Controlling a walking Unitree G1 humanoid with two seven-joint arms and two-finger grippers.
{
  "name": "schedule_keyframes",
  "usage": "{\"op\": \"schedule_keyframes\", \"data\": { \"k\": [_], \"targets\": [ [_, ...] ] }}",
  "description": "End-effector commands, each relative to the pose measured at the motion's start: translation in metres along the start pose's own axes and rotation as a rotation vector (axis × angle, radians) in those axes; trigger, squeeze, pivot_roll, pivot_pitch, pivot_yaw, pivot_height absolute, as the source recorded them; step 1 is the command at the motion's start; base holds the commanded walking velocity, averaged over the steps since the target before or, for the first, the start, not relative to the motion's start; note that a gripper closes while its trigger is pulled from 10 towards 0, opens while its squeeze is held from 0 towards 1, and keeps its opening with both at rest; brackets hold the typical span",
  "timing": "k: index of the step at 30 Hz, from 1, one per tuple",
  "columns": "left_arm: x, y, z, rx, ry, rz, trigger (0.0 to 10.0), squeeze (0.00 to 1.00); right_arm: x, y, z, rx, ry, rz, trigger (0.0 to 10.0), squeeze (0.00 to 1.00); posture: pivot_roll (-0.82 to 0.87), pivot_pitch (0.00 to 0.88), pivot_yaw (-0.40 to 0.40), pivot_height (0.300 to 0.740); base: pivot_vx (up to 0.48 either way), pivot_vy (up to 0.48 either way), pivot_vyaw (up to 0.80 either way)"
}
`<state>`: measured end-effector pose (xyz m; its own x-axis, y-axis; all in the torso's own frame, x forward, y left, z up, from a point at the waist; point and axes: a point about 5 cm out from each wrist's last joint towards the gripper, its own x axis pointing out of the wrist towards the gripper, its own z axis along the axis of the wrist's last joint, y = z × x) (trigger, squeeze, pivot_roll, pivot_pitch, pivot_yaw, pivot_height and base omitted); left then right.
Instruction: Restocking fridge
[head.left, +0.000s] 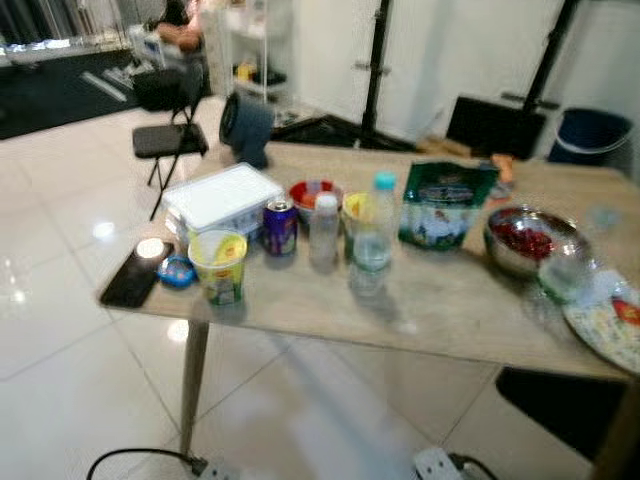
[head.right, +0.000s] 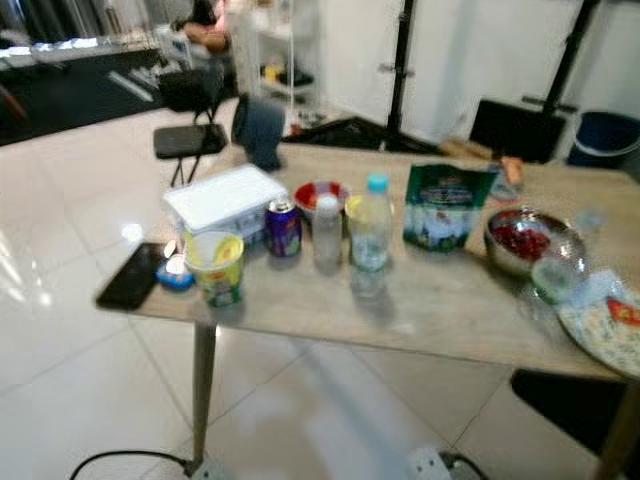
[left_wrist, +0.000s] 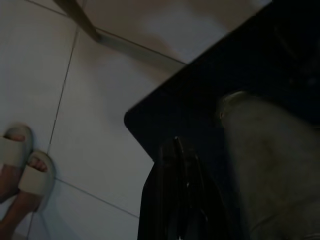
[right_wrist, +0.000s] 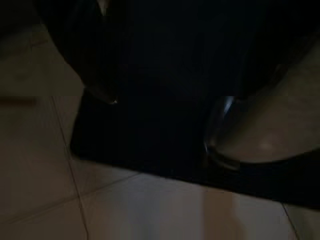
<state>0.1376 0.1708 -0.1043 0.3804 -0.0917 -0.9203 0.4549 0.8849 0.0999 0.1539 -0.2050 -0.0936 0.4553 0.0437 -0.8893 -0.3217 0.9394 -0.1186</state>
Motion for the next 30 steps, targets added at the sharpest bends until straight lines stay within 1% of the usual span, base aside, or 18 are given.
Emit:
{"op": "schedule_keyframes", "data": {
  "k": [1,6,7,9,10,21,25,30],
  "targets": [
    [-0.0016,-0.0118,-0.0206,-0.009,0.074,-0.039,10.0,0.00,-0.0002,0.0019,-0.0027,0.007,0.006,0.005,10.0,1.00,-0.04,0.000,-0.019,0.740,0.000,0.000,0.00],
    [-0.0016,-0.0126,-0.0215,-0.010,0.076,-0.038,10.0,0.00,0.0000,0.0016,-0.0024,0.013,0.007,-0.002,10.0,1.00,-0.04,0.000,-0.019,0.740,0.000,0.000,0.00],
    [-0.0016,-0.0127,-0.0213,-0.011,0.076,-0.038,10.0,0.00,0.0001,0.0018,-0.0024,0.017,0.010,-0.003,10.0,0.51,-0.04,0.000,-0.019,0.740,0.000,0.000,0.00],
    [-0.0016,-0.0128,-0.0212,-0.011,0.075,-0.038,10.0,0.00,0.0001,0.0019,-0.0024,0.020,0.011,-0.003,10.0,0.51,-0.04,0.000,-0.019,0.740,0.000,0.000,0.00],
    [-0.0016,-0.0129,-0.0210,-0.012,0.074,-0.039,10.0,0.00,0.0002,0.0023,-0.0022,0.023,0.011,0.000,10.0,0.00,-0.04,0.000,-0.019,0.740,0.000,0.000,0.00],
    [-0.0015,-0.0139,-0.0204,-0.012,0.069,-0.059,10.0,0.00,0.0001,0.0023,-0.0033,0.026,0.017,-0.001,10.0,0.00,-0.04,0.000,-0.018,0.740,0.000,0.000,0.00],
    [-0.0015,-0.0136,-0.0204,-0.010,0.069,-0.055,10.0,0.00,0.0000,0.0025,-0.0037,0.028,0.018,0.001,10.0,0.00,-0.04,0.000,-0.018,0.740,0.000,-0.416,0.00],
    [-0.0014,-0.0138,-0.0195,-0.027,0.064,-0.059,10.0,0.00,0.0002,0.0030,-0.0028,0.031,0.015,0.004,10.0,0.00,-0.04,0.000,-0.019,0.740,0.000,-0.428,0.00]
  ]
}}
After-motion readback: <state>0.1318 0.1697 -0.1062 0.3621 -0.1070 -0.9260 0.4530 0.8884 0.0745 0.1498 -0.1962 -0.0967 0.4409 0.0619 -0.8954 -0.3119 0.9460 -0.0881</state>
